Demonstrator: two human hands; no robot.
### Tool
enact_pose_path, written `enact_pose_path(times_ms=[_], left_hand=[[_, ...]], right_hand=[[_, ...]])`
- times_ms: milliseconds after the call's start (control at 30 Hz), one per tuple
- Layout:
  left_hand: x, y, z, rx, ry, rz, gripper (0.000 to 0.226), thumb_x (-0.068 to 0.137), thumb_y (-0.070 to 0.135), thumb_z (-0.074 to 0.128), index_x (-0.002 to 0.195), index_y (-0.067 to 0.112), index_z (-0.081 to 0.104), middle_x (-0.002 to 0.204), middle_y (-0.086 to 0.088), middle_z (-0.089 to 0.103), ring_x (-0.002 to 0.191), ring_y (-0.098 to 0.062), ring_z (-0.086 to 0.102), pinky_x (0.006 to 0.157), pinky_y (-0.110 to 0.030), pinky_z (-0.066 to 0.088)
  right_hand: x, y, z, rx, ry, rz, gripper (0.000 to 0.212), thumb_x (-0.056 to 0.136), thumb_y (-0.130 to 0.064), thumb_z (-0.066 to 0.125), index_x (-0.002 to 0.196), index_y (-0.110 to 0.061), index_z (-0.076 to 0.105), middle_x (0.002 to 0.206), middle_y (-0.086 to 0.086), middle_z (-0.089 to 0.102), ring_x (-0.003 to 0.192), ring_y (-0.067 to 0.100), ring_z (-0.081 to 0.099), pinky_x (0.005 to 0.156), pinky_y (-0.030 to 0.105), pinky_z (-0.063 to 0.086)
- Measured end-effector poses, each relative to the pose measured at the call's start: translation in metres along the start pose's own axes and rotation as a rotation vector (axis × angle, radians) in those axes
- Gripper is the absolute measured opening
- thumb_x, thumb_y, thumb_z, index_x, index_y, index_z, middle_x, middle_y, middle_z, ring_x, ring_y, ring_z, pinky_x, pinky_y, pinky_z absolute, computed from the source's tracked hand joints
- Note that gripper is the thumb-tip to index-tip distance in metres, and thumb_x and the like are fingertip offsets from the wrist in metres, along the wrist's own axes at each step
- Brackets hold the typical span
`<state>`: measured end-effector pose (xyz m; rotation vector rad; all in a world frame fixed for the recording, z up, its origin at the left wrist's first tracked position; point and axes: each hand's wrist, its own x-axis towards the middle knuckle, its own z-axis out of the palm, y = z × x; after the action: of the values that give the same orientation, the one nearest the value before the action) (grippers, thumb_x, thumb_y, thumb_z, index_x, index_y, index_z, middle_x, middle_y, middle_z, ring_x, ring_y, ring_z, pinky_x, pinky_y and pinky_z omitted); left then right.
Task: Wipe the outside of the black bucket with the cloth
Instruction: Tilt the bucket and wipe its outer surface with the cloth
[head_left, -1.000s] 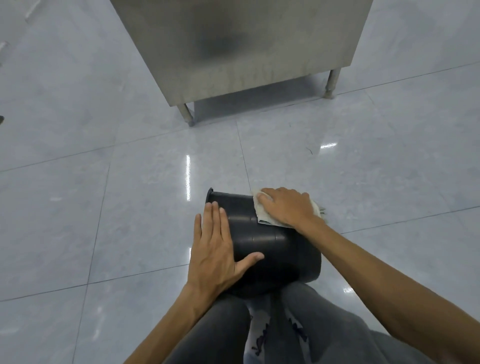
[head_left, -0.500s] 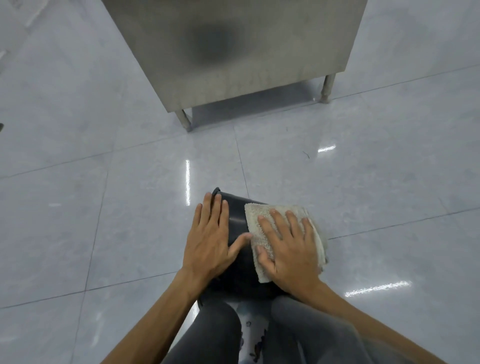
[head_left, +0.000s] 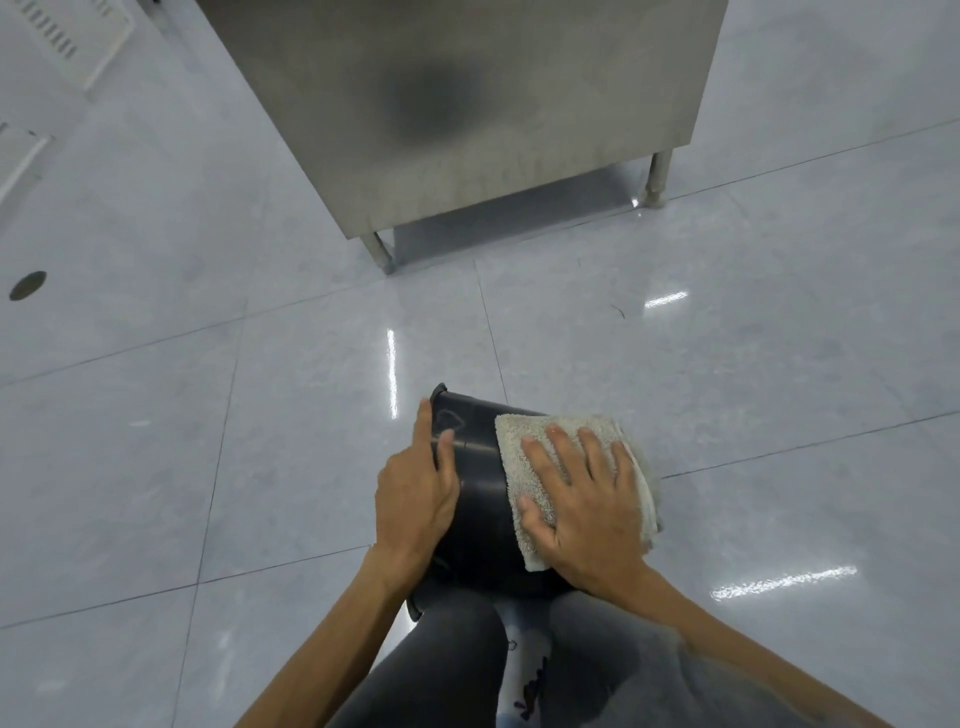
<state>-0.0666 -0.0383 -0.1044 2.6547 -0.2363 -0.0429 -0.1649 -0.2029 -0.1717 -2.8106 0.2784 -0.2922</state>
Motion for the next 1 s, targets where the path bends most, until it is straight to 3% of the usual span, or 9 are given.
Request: enact_pose_path(times_ms=[100,200,367,467,567,667,800,900,1000], left_hand=[[-0.009,-0.005,0.0,-0.203,0.034,-0.07,0.039,0.105,0.037,0.035,0.116,0.008,0.059,0.068,0.001,0.06,0.056,-0.015,0.057,0.049,-0.019,0.045],[-0.022,-0.01,0.005,-0.294,0.101,-0.051,0.039,0.102,0.041,0.031,0.093,0.013,0.056,0.068,0.0,0.059,0.056,-0.017,0.057,0.05,-0.026,0.049],[-0.031,-0.005,0.012,-0.364,0.202,0.067,0.027,0.101,0.037,0.034,0.089,0.018,0.049,0.06,0.005,0.053,0.054,-0.017,0.055,0.042,-0.023,0.044],[-0.032,-0.007,0.013,-0.328,0.219,0.154,0.029,0.104,0.041,0.034,0.09,0.019,0.047,0.059,0.015,0.047,0.04,-0.01,0.045,0.041,-0.012,0.039],[-0.037,-0.004,0.011,-0.3,0.237,0.229,0.026,0.103,0.04,0.035,0.09,0.021,0.046,0.058,0.024,0.038,0.035,-0.003,0.037,0.041,-0.005,0.034],[-0.031,-0.013,0.012,-0.247,0.265,0.246,0.029,0.107,0.046,0.032,0.091,0.024,0.045,0.057,0.018,0.041,0.035,-0.002,0.035,0.037,-0.009,0.033],[-0.015,-0.013,0.008,-0.2,0.255,0.215,0.027,0.107,0.039,0.037,0.087,0.023,0.046,0.055,0.012,0.044,0.038,-0.006,0.04,0.038,-0.017,0.035],[-0.001,-0.001,0.004,-0.233,0.165,0.155,0.034,0.104,0.042,0.033,0.087,0.018,0.049,0.057,0.007,0.052,0.045,-0.012,0.049,0.042,-0.03,0.042],[0.01,0.014,-0.005,-0.25,0.09,0.098,0.033,0.105,0.041,0.033,0.087,0.017,0.049,0.06,0.002,0.056,0.052,-0.019,0.054,0.05,-0.041,0.046]], right_hand=[[0.012,-0.005,-0.005,0.014,-0.041,0.057,0.061,0.096,-0.057,0.042,0.151,-0.031,0.047,0.154,0.0,0.049,0.14,0.034,0.044,0.115,0.062,0.029],[0.037,-0.009,-0.014,0.072,-0.115,0.11,0.057,0.098,-0.056,0.032,0.148,-0.032,0.046,0.15,-0.007,0.051,0.133,0.025,0.047,0.114,0.056,0.03],[0.11,-0.001,-0.018,0.213,-0.215,0.134,0.057,0.098,-0.056,0.021,0.14,-0.038,0.055,0.137,-0.01,0.061,0.12,0.023,0.055,0.104,0.052,0.034],[0.153,0.015,-0.017,0.325,-0.509,0.266,0.047,0.1,-0.051,0.023,0.109,-0.033,0.065,0.108,-0.006,0.065,0.1,0.028,0.055,0.091,0.046,0.036],[0.169,0.025,-0.021,0.362,-0.629,0.285,0.039,0.091,-0.053,0.021,0.081,-0.027,0.049,0.086,-0.004,0.056,0.091,0.03,0.053,0.068,0.036,0.034],[0.153,0.011,-0.026,0.399,-0.519,0.256,0.041,0.101,-0.05,0.022,0.088,-0.034,0.058,0.102,-0.007,0.064,0.098,0.026,0.056,0.089,0.046,0.041],[0.085,-0.023,-0.02,0.265,-0.128,0.062,0.055,0.103,-0.05,0.026,0.152,-0.03,0.041,0.153,-0.005,0.049,0.134,0.023,0.047,0.112,0.051,0.034],[0.037,-0.044,-0.007,0.194,0.064,-0.058,0.064,0.099,-0.049,0.036,0.159,-0.026,0.034,0.164,0.0,0.036,0.15,0.03,0.031,0.12,0.059,0.022],[0.027,-0.045,0.002,0.172,0.173,-0.118,0.061,0.102,-0.051,0.034,0.158,-0.025,0.037,0.164,0.003,0.037,0.151,0.035,0.031,0.118,0.064,0.025]])
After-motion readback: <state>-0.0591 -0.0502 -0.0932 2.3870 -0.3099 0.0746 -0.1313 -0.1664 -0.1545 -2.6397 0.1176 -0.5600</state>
